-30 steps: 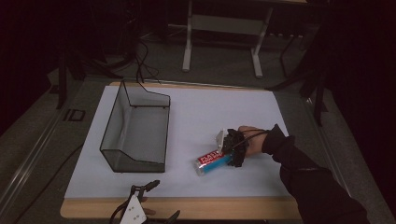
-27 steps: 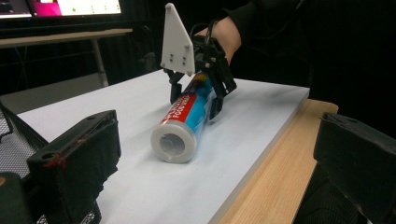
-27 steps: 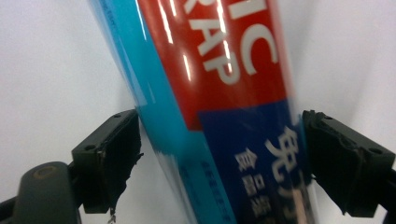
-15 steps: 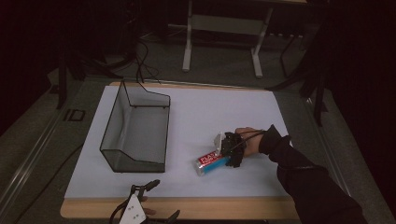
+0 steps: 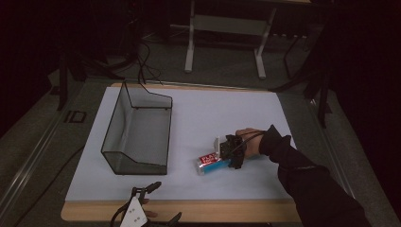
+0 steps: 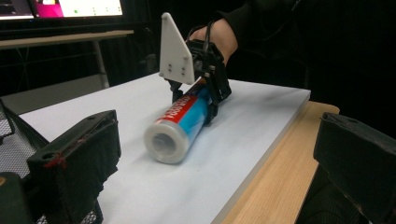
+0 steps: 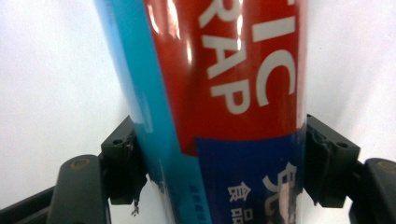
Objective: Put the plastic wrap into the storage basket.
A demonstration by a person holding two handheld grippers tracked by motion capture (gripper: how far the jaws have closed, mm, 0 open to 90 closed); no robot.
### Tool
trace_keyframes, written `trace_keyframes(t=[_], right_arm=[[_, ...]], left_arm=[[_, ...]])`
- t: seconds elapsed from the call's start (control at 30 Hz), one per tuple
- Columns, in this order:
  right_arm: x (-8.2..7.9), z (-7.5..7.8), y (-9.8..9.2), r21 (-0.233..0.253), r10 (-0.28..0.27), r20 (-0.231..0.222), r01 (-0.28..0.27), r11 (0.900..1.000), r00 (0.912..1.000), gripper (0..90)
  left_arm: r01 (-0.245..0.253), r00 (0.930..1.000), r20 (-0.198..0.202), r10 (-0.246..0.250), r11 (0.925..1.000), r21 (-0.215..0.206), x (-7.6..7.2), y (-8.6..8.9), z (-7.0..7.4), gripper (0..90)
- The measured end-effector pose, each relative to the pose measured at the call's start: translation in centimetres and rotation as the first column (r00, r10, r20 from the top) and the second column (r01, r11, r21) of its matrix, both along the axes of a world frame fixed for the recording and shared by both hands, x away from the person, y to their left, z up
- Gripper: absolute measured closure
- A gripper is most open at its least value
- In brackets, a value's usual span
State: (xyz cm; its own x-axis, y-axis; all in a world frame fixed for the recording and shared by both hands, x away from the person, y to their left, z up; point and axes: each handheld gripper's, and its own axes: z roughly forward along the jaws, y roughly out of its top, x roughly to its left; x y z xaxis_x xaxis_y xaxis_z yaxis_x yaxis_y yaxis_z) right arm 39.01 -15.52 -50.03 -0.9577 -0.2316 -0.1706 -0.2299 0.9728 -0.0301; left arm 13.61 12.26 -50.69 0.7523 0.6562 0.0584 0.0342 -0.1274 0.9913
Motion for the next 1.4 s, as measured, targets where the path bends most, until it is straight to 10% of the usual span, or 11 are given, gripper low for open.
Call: trace_keyframes(t=[0.27, 0.5, 0.73, 0.93, 1.0, 1.07, 1.2, 1.3, 1.4], right_arm=[[2.1, 2.9, -0.6, 0.14, -0.202, 0.007, 0.199, 0.97, 0.9794, 29.5], [3.8, 4.9, -1.8, 0.224, -0.335, 0.021, 0.322, 0.92, 0.9421, 30.5], [5.4, 5.6, -3.4, 0.339, -0.447, 0.006, 0.418, 0.843, 0.8946, 30.9], [7.0, 5.9, -4.5, 0.404, -0.556, -0.018, 0.515, 0.756, 0.8307, 31.2], [7.3, 5.9, -4.7, 0.41, -0.567, -0.019, 0.523, 0.747, 0.8237, 31.2], [8.1, 5.7, -5.1, 0.44, -0.611, -0.03, 0.559, 0.703, 0.791, 31.3], [9.0, 5.2, -5.4, 0.464, -0.642, -0.042, 0.584, 0.666, 0.7652, 31.4], [9.7, 4.6, -5.2, 0.449, -0.65, -0.048, 0.598, 0.664, 0.7587, 31.5], [10.1, 4.0, -4.7, 0.412, -0.644, -0.048, 0.603, 0.683, 0.7633, 31.4]], left_arm=[[0.0, 1.0, 0.0, 0.0, 1.0, -0.004, 0.0, 0.0, 0.0, 1.2], [-0.001, 1.0, 0.002, 0.001, 1.0, -0.007, 0.0, 0.0, 0.0, 1.2], [0.001, 1.0, 0.001, -0.001, 1.0, -0.007, 0.1, 0.0, 0.0, 1.2], [0.004, 1.0, 0.0, -0.004, 0.9999, -0.01, 0.1, 0.0, 0.0, 1.2], [0.003, 1.0, 0.001, -0.003, 1.0, -0.009, 0.1, 0.0, 0.0, 1.2], [0.006, 1.0, 0.001, -0.006, 0.9999, -0.009, 0.1, 0.0, 0.0, 1.2], [0.007, 1.0, 0.0, -0.007, 1.0, -0.004, 0.1, 0.0, 0.0, 1.2], [0.006, 1.0, 0.001, -0.006, 0.9999, -0.008, 0.1, 0.0, 0.0, 1.2], [0.006, 1.0, 0.001, -0.006, 1.0, -0.008, 0.1, 0.0, 0.0, 1.2]])
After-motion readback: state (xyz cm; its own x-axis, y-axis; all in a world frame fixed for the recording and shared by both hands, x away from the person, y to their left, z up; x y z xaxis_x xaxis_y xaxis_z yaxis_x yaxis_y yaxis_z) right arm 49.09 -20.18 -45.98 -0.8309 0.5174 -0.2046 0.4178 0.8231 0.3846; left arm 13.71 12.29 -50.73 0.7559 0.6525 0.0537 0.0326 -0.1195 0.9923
